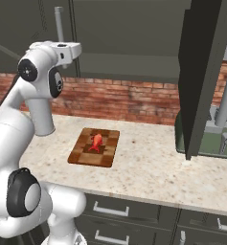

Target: Open the cabinet, retrieve the rolling pin, and place it next to the meat on the cutting board to prepare for tenderizing.

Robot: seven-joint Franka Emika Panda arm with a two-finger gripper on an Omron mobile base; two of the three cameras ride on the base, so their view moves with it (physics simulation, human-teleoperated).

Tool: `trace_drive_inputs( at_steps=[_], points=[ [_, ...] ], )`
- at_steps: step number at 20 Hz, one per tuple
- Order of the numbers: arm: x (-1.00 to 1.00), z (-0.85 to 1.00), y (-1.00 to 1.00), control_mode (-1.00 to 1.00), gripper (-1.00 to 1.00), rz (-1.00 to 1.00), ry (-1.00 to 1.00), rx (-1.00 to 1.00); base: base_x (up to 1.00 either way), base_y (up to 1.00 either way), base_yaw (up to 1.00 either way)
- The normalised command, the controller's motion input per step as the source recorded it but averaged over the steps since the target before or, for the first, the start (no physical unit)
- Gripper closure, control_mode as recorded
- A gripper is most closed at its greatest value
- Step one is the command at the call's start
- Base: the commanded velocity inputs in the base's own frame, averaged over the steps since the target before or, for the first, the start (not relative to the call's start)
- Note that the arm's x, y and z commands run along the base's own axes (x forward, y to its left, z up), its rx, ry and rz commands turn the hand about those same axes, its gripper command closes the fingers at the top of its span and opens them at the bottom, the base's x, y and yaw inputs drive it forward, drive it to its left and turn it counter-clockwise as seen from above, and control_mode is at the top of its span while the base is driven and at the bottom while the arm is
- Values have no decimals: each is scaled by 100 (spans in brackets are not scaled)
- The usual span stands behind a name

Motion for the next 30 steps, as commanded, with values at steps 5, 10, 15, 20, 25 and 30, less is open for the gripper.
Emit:
trace_drive_inputs(
  at_steps=[5, 10, 15, 20, 25, 30],
  points=[
    [34, 0, 0, -100, -100, 0, 2, 0, 0, 0, 0],
    [20, 0, 0, -100, 100, 0, 2, 0, 0, 0, 0],
    [9, 0, 0, -100, 100, 0, 0, 0, 0, 0, 0],
    [16, 0, 0, -100, 100, 0, 2, 0, 0, 0, 0],
    [17, -4, 2, -100, 100, 1, 9, 0, 0, 0, 0],
    [8, -3, 0, -100, 100, 1, 0, 0, 0, 0, 0]
  ],
)
